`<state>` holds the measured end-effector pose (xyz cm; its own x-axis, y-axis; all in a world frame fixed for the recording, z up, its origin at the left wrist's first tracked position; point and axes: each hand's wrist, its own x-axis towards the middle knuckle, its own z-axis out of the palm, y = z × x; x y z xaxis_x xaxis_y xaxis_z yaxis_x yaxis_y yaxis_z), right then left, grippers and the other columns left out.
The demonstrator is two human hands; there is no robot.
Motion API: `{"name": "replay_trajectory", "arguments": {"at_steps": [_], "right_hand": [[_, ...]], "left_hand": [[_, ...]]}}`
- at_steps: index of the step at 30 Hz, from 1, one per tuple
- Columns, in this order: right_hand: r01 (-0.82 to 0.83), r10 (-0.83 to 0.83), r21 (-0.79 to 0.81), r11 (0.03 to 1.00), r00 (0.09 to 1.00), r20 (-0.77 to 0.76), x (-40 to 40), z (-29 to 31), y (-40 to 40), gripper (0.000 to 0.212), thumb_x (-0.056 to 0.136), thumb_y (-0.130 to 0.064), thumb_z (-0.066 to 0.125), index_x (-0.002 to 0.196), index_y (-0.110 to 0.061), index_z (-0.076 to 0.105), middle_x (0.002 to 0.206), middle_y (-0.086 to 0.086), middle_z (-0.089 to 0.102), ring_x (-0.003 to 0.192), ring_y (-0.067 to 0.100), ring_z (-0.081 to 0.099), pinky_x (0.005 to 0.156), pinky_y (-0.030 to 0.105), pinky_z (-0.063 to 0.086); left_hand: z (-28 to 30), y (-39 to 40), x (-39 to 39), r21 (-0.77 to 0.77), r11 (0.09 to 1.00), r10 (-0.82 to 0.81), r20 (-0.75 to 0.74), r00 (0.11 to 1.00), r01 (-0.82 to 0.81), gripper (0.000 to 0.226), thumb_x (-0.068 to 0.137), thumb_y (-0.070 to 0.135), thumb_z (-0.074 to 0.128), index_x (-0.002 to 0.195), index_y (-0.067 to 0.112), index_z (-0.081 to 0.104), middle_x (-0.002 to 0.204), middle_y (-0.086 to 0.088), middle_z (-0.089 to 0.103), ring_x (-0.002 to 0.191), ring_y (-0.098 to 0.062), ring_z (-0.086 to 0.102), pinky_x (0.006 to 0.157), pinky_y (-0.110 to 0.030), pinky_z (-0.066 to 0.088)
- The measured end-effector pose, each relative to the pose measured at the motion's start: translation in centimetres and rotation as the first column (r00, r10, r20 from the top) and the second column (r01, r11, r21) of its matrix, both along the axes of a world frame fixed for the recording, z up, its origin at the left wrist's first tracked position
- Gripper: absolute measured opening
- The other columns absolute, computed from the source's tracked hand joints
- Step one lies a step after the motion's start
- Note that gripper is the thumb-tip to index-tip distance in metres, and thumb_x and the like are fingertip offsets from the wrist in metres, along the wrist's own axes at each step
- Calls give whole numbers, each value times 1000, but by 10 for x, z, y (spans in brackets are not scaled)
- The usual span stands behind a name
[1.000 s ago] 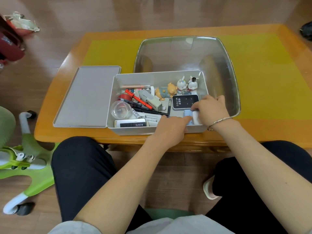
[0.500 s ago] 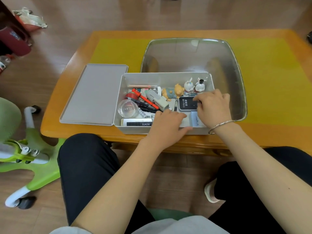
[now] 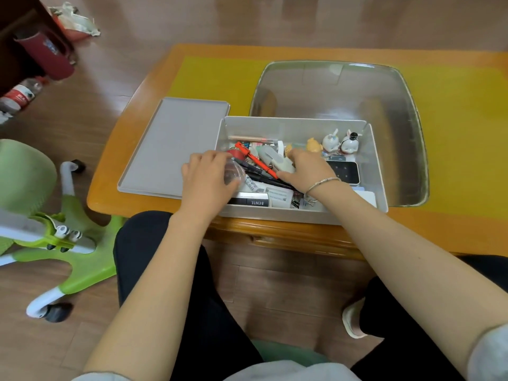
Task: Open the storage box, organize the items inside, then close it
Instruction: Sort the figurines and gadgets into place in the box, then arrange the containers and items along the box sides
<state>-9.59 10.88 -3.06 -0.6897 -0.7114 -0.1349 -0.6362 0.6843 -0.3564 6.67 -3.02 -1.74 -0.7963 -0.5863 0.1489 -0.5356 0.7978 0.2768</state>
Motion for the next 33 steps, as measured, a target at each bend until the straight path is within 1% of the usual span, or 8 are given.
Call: {"name": "replay_trajectory", "arguments": {"at_steps": [5, 11, 17, 22, 24, 26, 29, 33], "right_hand": [[-68, 73, -60, 996, 995, 73, -5, 3, 6, 32, 86, -35, 62, 110, -14, 59, 100, 9, 66, 79, 21, 52, 69, 28, 43], [-83, 97, -134, 988, 989, 108, -16, 11, 39, 34, 80, -20, 67, 114, -18, 63, 94, 1, 61, 75, 15, 52, 71, 22, 37], [-142, 166, -151, 978, 973, 161, -18, 20, 55, 23, 80, -15, 73, 98, -20, 61, 90, -3, 59, 67, 8, 52, 72, 22, 45], [-101, 185, -231, 968, 906, 381, -22, 32, 61, 17, 77, -23, 76, 92, -21, 68, 78, -3, 70, 69, 10, 59, 74, 21, 50], [-74, 148, -241, 968, 941, 304, -24, 29, 54, 8, 82, -25, 71, 89, -21, 70, 80, -2, 70, 73, 10, 60, 77, 22, 50], [-71, 119, -243, 967, 975, 187, -26, 24, 39, 7, 86, -21, 66, 92, -19, 70, 84, -1, 67, 73, 10, 57, 79, 24, 48], [-91, 103, -184, 979, 993, 56, -30, 18, 8, 18, 89, -19, 58, 105, -17, 67, 98, 3, 68, 84, 18, 59, 83, 28, 47], [-116, 116, 0, 993, 991, -65, -35, 8, -36, 39, 87, -12, 50, 125, -20, 54, 115, 11, 64, 102, 31, 60, 83, 34, 49]], "left_hand": [[2, -13, -2, 28, 996, -87, 113, 990, 85, 57, 83, 44, 67, 135, 33, 48, 132, 2, 56, 122, -26, 37, 90, -39, 25], [3, -21, -5, 73, 991, -128, 199, 972, 116, 60, 80, 48, 68, 134, 33, 46, 125, 2, 60, 122, -27, 37, 89, -39, 26], [3, -22, -6, 24, 992, -127, 117, 985, 125, 48, 76, 58, 68, 116, 34, 57, 106, 6, 64, 112, -22, 38, 78, -32, 18], [5, -15, -12, 106, 982, -155, -22, 988, 156, 36, 75, 70, 58, 87, 37, 60, 75, 18, 57, 91, -10, 33, 75, -30, 21], [5, -14, -15, 134, 976, -156, -132, 979, 174, 36, 84, 64, 51, 88, 32, 66, 80, 13, 63, 90, -12, 37, 77, -31, 27], [6, -19, -20, 68, 989, -119, -194, 974, 134, 28, 93, 44, 51, 99, 22, 68, 95, 1, 68, 93, -18, 42, 78, -33, 33], [9, -33, -30, -57, 995, -78, -26, 997, 76, 29, 90, 22, 57, 119, 17, 62, 115, -7, 64, 108, -30, 44, 86, -39, 35], [8, -44, -41, -92, 975, -178, 218, 959, 202, 43, 83, 28, 64, 125, 23, 56, 124, -3, 58, 114, -30, 37, 79, -35, 21]]}}
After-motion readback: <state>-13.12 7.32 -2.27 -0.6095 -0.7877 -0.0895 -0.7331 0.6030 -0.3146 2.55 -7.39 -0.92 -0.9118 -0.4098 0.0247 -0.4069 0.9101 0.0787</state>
